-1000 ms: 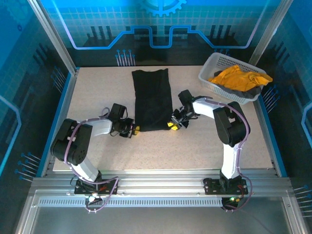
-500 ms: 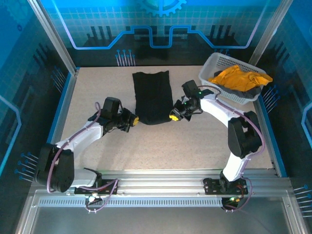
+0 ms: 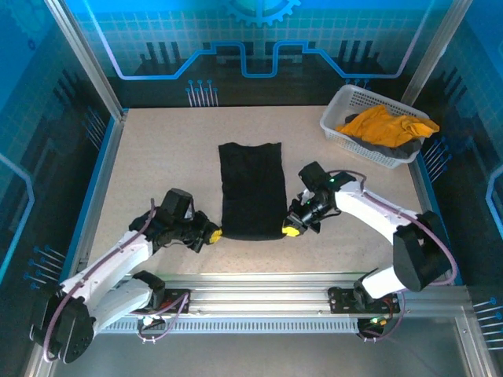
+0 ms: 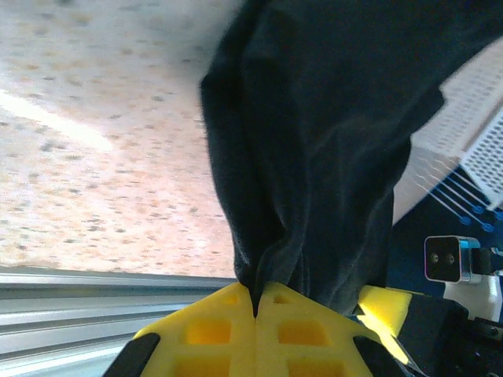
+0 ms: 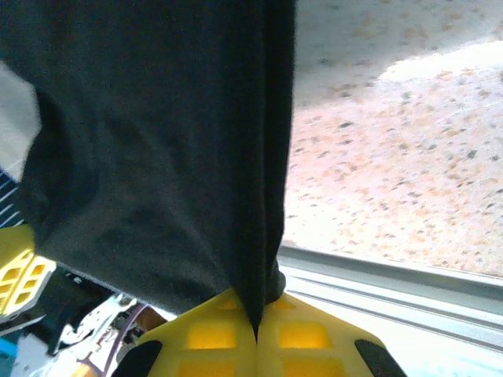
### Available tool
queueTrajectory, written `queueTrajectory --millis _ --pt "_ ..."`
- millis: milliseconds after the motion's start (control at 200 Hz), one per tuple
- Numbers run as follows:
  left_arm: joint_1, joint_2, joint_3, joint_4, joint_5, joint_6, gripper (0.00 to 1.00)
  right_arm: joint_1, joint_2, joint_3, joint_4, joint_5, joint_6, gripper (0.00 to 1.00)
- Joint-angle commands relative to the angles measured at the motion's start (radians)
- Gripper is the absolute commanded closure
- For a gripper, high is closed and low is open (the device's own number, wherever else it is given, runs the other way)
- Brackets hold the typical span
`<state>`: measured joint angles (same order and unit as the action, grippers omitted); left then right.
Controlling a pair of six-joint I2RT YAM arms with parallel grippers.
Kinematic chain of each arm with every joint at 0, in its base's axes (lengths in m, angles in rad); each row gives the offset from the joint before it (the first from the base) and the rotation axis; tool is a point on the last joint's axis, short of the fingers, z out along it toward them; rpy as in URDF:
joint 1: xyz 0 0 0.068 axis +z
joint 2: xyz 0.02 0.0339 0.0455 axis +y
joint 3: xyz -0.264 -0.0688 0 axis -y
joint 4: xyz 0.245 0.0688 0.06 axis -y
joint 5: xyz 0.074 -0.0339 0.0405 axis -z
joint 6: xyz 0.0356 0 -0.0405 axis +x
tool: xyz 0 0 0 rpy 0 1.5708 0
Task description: Fold and stack the t-shirts
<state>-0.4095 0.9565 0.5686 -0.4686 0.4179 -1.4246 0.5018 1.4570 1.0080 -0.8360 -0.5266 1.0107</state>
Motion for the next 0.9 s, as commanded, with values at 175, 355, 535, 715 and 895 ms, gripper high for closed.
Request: queueTrajectory --millis 175,355,535,715,895 --pt "0.078 0.112 0.273 0.078 -0.126 -0.003 1.00 -0.070 0.114 0.389 -0.134 0.074 0.048 1.00" --pt "0.156 0.346 0.478 0.151 -0.117 0.047 1.00 -0.125 0.293 0.622 -0.115 0.101 0.074 1.00" --pt "0.227 0.586 0.679 0.165 -0.114 0.115 1.00 -0.170 0.543 0.908 -0.113 0.112 0.071 1.00" --pt "0.286 0.854 0.825 0.262 -0.086 0.160 1.00 -0.218 0.857 1.253 -0.133 0.112 0.053 0.96" --pt "0.333 1.047 0.938 0.390 -0.052 0.156 0.69 -0.261 1.144 1.618 -0.189 0.028 -0.013 0.47"
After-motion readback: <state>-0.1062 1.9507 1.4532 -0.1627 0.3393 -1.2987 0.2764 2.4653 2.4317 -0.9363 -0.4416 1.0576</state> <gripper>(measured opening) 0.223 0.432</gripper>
